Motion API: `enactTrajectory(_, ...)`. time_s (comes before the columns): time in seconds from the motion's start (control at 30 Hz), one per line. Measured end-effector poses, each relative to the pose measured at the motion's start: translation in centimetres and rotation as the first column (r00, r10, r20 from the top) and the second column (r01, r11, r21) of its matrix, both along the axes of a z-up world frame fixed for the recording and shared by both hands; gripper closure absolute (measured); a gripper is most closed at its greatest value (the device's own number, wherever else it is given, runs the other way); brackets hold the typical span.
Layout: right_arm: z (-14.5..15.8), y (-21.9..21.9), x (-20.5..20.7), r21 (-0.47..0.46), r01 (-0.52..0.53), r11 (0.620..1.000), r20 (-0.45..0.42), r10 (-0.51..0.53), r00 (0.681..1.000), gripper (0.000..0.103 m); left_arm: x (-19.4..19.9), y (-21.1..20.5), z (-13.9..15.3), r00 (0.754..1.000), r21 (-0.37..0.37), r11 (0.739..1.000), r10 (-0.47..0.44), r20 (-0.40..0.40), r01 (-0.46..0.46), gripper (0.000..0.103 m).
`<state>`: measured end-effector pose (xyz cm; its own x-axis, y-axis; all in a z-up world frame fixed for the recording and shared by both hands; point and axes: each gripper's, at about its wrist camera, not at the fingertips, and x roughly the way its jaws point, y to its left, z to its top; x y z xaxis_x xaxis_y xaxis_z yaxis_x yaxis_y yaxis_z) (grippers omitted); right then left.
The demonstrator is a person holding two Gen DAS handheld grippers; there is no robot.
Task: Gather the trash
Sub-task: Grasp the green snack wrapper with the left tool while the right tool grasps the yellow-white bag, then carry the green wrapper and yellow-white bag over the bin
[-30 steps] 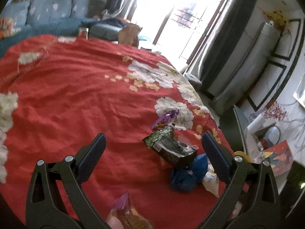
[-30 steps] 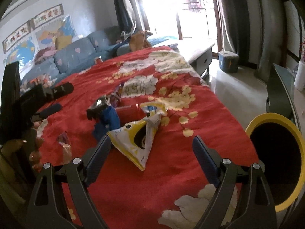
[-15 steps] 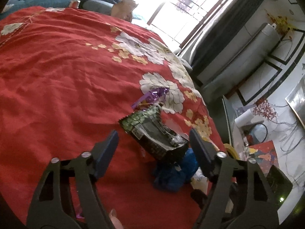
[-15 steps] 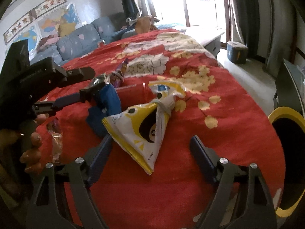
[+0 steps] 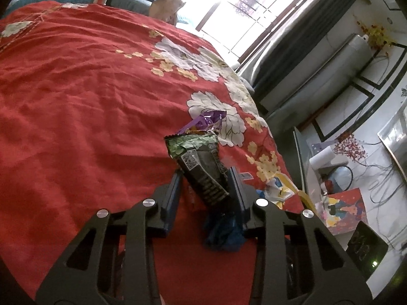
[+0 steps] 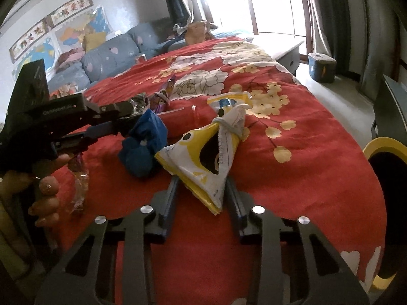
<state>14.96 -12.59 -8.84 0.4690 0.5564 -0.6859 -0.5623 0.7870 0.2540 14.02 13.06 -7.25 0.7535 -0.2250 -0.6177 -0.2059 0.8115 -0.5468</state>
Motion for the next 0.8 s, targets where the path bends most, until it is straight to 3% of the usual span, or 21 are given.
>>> enactTrajectory(0.43, 0.5, -1.2, -0.9, 0.017, -0.004, 1.0, 0.018, 0.004, 1.0, 0.085, -1.6, 0.7, 2.4, 0.997, 0.011, 1.0, 0.015, 0.072, -0.015, 0.077)
enactTrajectory(0.8, 1.7, -3.2, -1.6, 0.065, 0.023, 0.998, 0.03, -0.025, 0.999, 0.091, -2.1, -1.9, 4.4, 0.991, 0.049, 0.998, -0.05, 0.121, 0.044, 0.077)
